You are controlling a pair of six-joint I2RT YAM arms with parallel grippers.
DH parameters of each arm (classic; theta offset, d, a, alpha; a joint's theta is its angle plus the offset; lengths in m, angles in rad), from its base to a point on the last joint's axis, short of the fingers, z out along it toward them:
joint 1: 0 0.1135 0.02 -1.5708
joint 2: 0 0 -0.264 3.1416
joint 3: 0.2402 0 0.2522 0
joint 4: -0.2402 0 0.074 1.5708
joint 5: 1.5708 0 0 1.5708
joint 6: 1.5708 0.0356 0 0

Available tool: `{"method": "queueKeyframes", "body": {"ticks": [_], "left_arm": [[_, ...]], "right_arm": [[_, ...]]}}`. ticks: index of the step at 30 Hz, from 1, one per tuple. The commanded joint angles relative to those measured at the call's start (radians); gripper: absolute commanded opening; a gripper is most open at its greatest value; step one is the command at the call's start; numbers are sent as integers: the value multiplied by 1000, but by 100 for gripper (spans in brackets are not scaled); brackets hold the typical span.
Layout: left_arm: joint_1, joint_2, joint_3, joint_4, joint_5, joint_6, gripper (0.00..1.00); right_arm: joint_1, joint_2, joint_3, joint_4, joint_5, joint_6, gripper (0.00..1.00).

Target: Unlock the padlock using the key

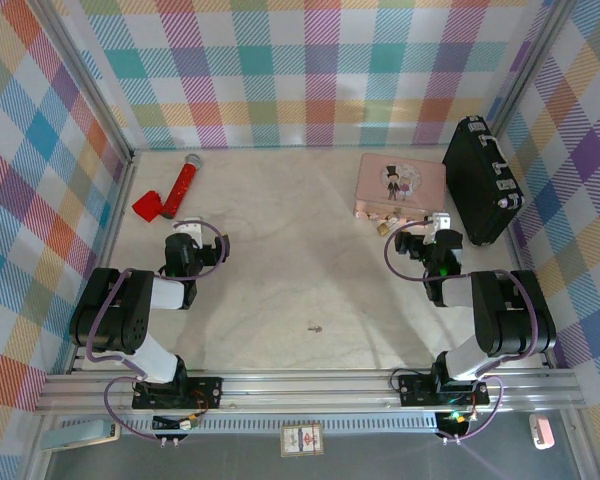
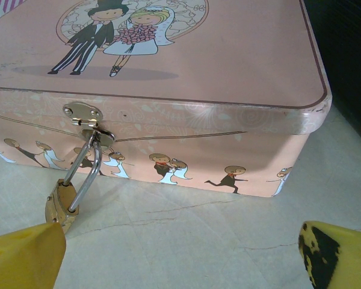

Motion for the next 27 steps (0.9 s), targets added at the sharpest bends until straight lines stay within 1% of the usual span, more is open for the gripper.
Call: {"method": "queueKeyframes", "body": {"ticks": [1, 23, 25, 27], "left_arm": [[12, -6, 20, -1, 17, -6, 100], [12, -9, 17, 4, 16, -6, 100], [-1, -16, 6, 19, 3, 7, 100], [-42, -53, -8, 13, -39, 43, 100]], "right_arm": [[-3, -5, 17, 8, -17, -11, 99], [-3, -8, 14, 12, -16, -11, 99], [-3, -10, 13, 13, -37, -22, 99], [3, -26, 13, -2, -96, -54, 99]]}}
